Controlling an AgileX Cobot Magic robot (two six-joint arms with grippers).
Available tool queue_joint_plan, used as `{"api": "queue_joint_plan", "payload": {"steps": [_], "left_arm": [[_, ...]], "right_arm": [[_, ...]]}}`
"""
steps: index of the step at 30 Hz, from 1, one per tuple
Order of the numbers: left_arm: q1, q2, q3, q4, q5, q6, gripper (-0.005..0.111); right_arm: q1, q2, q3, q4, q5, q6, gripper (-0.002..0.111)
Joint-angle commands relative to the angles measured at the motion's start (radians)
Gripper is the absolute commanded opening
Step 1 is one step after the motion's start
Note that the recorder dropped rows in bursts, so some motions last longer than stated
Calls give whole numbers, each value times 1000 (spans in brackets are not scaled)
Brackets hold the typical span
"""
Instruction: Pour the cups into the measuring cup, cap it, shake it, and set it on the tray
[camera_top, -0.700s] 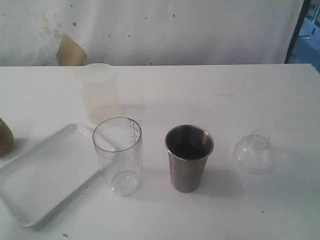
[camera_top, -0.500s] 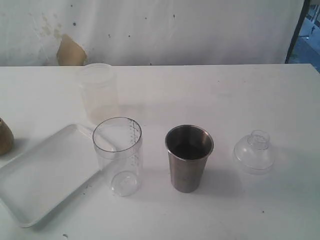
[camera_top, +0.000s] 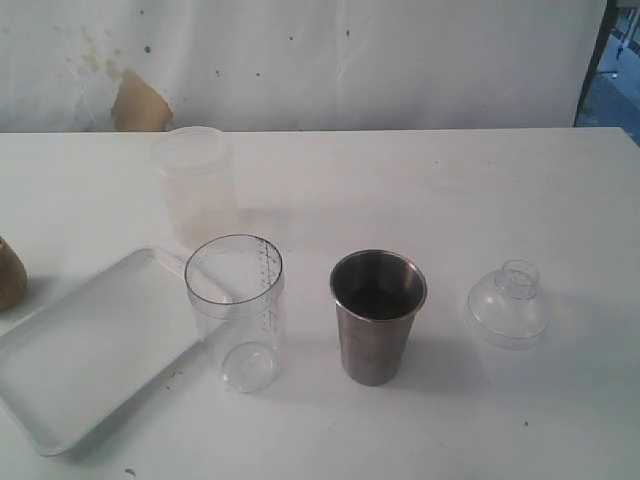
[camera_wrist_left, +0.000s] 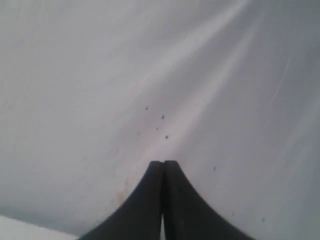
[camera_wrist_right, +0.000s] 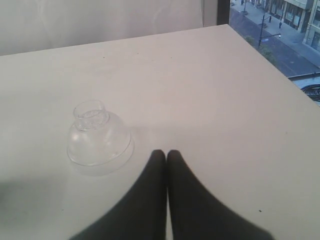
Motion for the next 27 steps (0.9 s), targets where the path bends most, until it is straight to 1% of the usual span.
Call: {"api": "queue_joint_plan", "payload": {"steps": [1,2,3,4,5,6,7,8,10,13,17,22,25,27], "left_arm": [[-1,60,-36,-12,-104,-73,6],[-1,99,-57,-1,-116,-77,14],[-1,159,-83,40,-130,-122,30],[-1,209,-104,94,-148,-167,49],[-1,283,-122,179,-181,-201,73],[-1,353,-145,249,-197,-237,92],[-1,437,-157,302,-216,-264,105],[-1,511,-162,334,-242,-271,105],[-1,644,-162,339,-269,-255,105],[-1,802,-162,333,-294,-165,105],[-1,1009,-162,221,-356,-4,105],[-1,1177,-162,94,-453,118,105],[-1,1241,-162,22,-468,205,105],[-1,1272,-162,-15,-472,227,105]], "right_arm": [[2,-4,2,-3,-5,3,0],[2,-4,2,-3,-5,3,0],[2,-4,2,-3,-5,3,0],[2,-4,2,-3,-5,3,0],[2,-4,2,-3,-5,3,0],[2,-4,2,-3,-5,3,0],[2,-4,2,-3,-5,3,0],[2,-4,2,-3,-5,3,0],[2,-4,2,-3,-5,3,0],[2,-4,2,-3,-5,3,0],[2,-4,2,-3,-5,3,0],[2,-4,2,-3,-5,3,0],[2,-4,2,-3,-5,3,0],[2,-4,2,-3,-5,3,0]]}}
